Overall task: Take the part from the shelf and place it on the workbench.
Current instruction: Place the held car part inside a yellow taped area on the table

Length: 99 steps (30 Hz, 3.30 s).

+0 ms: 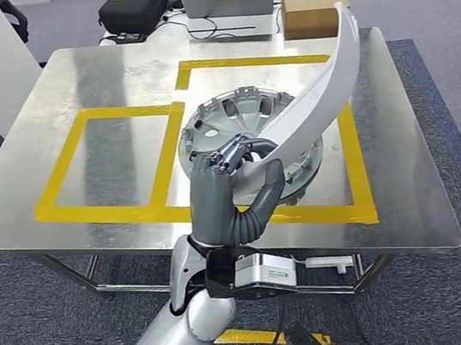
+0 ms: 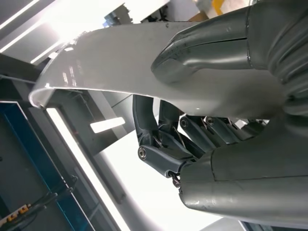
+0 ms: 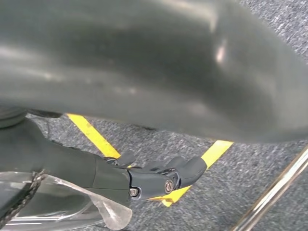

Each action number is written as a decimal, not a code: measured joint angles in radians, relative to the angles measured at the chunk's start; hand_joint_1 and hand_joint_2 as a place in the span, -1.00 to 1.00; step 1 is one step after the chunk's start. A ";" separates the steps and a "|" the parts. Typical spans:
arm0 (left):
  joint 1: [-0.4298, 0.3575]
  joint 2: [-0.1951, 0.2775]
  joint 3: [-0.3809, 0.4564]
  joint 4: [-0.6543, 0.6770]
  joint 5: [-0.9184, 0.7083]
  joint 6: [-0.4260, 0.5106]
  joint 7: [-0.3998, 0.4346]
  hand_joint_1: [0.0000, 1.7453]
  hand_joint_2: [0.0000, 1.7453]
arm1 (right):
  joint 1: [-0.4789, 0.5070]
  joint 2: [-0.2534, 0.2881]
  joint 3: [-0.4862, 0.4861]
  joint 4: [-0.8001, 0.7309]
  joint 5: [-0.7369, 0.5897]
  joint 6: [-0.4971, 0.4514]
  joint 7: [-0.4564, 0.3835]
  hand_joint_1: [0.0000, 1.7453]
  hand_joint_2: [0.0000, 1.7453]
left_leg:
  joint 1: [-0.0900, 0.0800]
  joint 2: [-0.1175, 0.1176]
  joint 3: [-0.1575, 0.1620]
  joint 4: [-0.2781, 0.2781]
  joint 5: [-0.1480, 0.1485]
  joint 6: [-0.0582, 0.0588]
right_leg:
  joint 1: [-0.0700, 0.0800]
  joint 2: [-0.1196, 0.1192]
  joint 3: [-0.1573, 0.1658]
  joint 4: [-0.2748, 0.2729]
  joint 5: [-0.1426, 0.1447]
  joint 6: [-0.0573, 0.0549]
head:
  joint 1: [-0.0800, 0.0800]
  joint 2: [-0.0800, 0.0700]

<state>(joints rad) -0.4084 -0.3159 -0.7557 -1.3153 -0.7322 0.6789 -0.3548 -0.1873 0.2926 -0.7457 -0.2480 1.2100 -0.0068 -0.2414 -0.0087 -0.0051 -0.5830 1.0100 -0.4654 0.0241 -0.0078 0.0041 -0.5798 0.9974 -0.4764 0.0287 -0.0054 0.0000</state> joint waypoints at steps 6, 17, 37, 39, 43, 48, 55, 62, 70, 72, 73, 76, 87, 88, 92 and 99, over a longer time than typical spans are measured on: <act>0.000 0.002 0.001 0.000 0.000 0.000 0.000 1.00 1.00 | -0.001 0.000 0.000 0.000 0.000 0.000 0.000 -1.00 -1.00 | 0.007 0.001 -0.112 0.252 -0.128 -0.023 | -0.002 -0.003 0.003 -0.004 0.004 -0.025 | -0.004 0.000; 0.000 0.001 0.001 0.000 0.001 0.000 0.000 1.00 1.00 | -0.002 0.000 0.000 0.000 0.000 0.000 0.000 -1.00 -1.00 | 0.004 -0.001 -0.005 -0.004 0.008 0.010 | 0.001 0.001 -0.009 0.009 -0.010 0.004 | -0.002 0.000; 0.000 0.002 0.001 0.000 0.001 0.000 0.000 1.00 1.00 | 0.000 0.000 0.000 0.000 0.000 0.000 0.000 -1.00 -1.00 | 0.006 0.001 -0.123 0.274 -0.136 -0.022 | -0.002 -0.003 0.003 -0.005 0.004 -0.026 | -0.002 0.000; 0.000 0.003 0.002 0.000 0.002 0.000 0.000 1.00 1.00 | 0.001 0.000 0.000 0.000 0.000 0.000 0.000 -1.00 -1.00 | 0.006 0.001 -0.127 0.284 -0.117 -0.020 | -0.001 -0.002 0.004 -0.004 0.004 -0.025 | -0.003 0.000; 0.000 0.002 0.001 0.000 0.001 0.000 0.000 1.00 1.00 | 0.000 0.000 0.000 0.000 0.000 0.000 0.000 -1.00 -1.00 | 0.003 0.001 -0.010 0.031 -0.003 -0.006 | 0.002 0.002 0.005 -0.002 0.002 -0.018 | -0.002 0.000; 0.000 0.000 0.001 0.000 0.000 0.001 0.000 1.00 1.00 | -0.002 0.000 0.000 0.000 0.000 0.000 0.000 -1.00 -1.00 | 0.003 0.000 0.001 -0.006 0.005 0.014 | 0.000 0.001 -0.011 0.015 -0.014 0.007 | 0.000 0.000; 0.000 0.000 0.000 0.000 0.000 0.000 0.000 1.00 1.00 | 0.003 0.000 0.000 0.000 0.000 0.000 0.000 -1.00 -1.00 | 0.003 0.001 0.002 -0.009 0.007 0.024 | -0.003 -0.001 -0.126 0.241 -0.083 0.022 | 0.004 0.000; 0.000 0.000 0.000 0.000 0.000 0.000 0.000 1.00 1.00 | 0.000 0.000 0.000 0.000 0.000 0.000 0.000 -1.00 -1.00 | -0.003 0.000 -0.002 -0.001 0.003 0.003 | 0.002 0.000 -0.002 -0.001 0.003 -0.001 | 0.002 0.000; 0.000 0.003 0.002 0.000 0.001 0.000 0.000 1.00 1.00 | 0.001 0.000 0.000 0.000 0.000 0.000 0.000 -1.00 -1.00 | 0.007 0.001 -0.131 0.297 -0.133 -0.023 | -0.001 -0.003 0.002 -0.006 0.006 -0.026 | -0.001 0.000; 0.000 0.003 0.002 0.000 0.002 0.000 0.000 1.00 1.00 | 0.000 0.000 0.000 0.000 0.000 0.000 0.000 -1.00 -1.00 | 0.007 0.001 -0.084 0.196 -0.066 -0.019 | -0.001 -0.001 0.005 -0.005 0.005 -0.025 | -0.002 0.000; 0.000 0.003 0.002 0.000 0.002 0.000 0.000 1.00 1.00 | 0.000 0.000 0.000 0.000 0.000 0.000 0.000 -1.00 -1.00 | 0.008 0.001 -0.048 0.121 -0.035 -0.020 | 0.003 0.001 0.006 -0.003 0.003 -0.023 | -0.001 0.000; 0.000 0.002 0.001 0.000 0.002 0.000 0.000 1.00 1.00 | -0.001 -0.002 0.000 -0.001 0.000 0.000 0.000 -1.00 -1.00 | 0.014 -0.001 -0.001 0.009 -0.006 -0.026 | 0.014 0.004 -0.001 0.005 -0.002 -0.025 | 0.000 0.000; 0.000 0.002 0.001 0.000 0.000 0.001 0.000 1.00 1.00 | -0.001 -0.002 0.000 -0.002 0.000 0.001 0.000 -1.00 -1.00 | 0.003 -0.002 -0.004 0.009 -0.006 -0.009 | 0.004 0.004 -0.002 0.000 0.004 -0.009 | 0.005 0.000; 0.000 0.002 0.001 0.000 0.000 0.001 0.000 1.00 1.00 | -0.001 -0.002 0.000 -0.002 0.000 0.001 0.000 -1.00 -1.00 | 0.003 -0.002 -0.004 0.009 -0.006 -0.009 | 0.004 0.004 -0.003 0.000 0.004 -0.009 | 0.005 0.000; 0.000 0.002 0.001 0.000 0.000 0.001 0.000 1.00 1.00 | -0.001 -0.002 0.000 -0.002 0.000 0.000 0.000 -1.00 -1.00 | 0.003 -0.002 -0.004 0.009 -0.005 -0.008 | 0.004 0.004 -0.003 0.000 0.005 -0.008 | 0.005 0.000; 0.000 0.002 0.001 0.000 0.000 0.001 0.000 1.00 1.00 | -0.001 -0.002 0.000 -0.002 0.000 0.000 0.000 -1.00 -1.00 | 0.005 -0.002 -0.003 0.009 -0.004 -0.008 | 0.005 0.004 -0.003 0.001 0.005 -0.008 | 0.005 0.000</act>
<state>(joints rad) -0.4080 -0.3143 -0.7546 -1.3153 -0.7321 0.6802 -0.3548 -0.1882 0.2903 -0.7454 -0.2495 1.2100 -0.0064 -0.2411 -0.0040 -0.0066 -0.5863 1.0188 -0.4697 0.0162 -0.0023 0.0080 -0.5829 0.9979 -0.4719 0.0205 -0.0004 0.0000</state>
